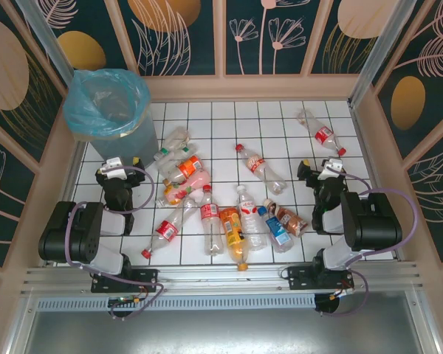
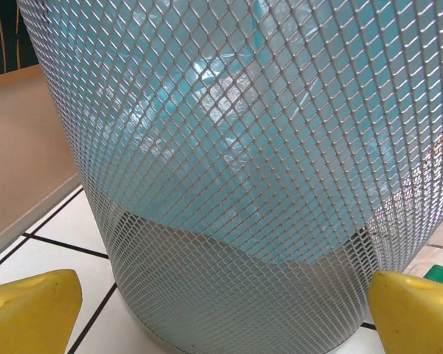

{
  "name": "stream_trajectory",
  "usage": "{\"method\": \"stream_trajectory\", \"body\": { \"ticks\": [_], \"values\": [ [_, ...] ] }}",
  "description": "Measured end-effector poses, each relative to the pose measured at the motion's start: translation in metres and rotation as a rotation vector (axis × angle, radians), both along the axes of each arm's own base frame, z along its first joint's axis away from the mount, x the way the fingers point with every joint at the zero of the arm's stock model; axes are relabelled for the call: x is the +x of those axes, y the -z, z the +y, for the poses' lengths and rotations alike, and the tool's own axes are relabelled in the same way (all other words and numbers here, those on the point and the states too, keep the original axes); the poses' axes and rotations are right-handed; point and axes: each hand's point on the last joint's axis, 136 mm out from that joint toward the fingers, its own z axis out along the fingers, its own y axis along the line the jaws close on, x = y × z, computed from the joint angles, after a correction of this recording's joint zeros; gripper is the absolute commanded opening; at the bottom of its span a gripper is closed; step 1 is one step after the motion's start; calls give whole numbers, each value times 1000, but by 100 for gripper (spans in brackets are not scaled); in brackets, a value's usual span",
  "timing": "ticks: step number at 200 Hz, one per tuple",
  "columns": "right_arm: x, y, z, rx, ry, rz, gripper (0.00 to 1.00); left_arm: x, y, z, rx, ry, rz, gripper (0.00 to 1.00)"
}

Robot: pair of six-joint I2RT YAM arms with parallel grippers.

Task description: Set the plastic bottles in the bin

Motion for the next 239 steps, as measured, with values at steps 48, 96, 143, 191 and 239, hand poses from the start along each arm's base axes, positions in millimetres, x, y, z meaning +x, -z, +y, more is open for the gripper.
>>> {"method": "stream_trajectory", "body": {
  "ticks": [48, 96, 143, 191, 239],
  "values": [
    [0, 0, 0, 0, 0, 0, 99, 0, 0, 0, 0, 0, 0, 99],
    [0, 0, 0, 0, 0, 0, 99, 0, 0, 0, 0, 0, 0, 99],
    [0, 0, 0, 0, 0, 0, 99, 0, 0, 0, 0, 0, 0, 99],
    [0, 0, 0, 8, 1, -1, 99, 0, 0, 0, 0, 0, 0, 98],
    [-1, -8, 1, 10, -2, -12, 98, -9, -29, 4, -2, -21, -72, 93]
  ]
}}
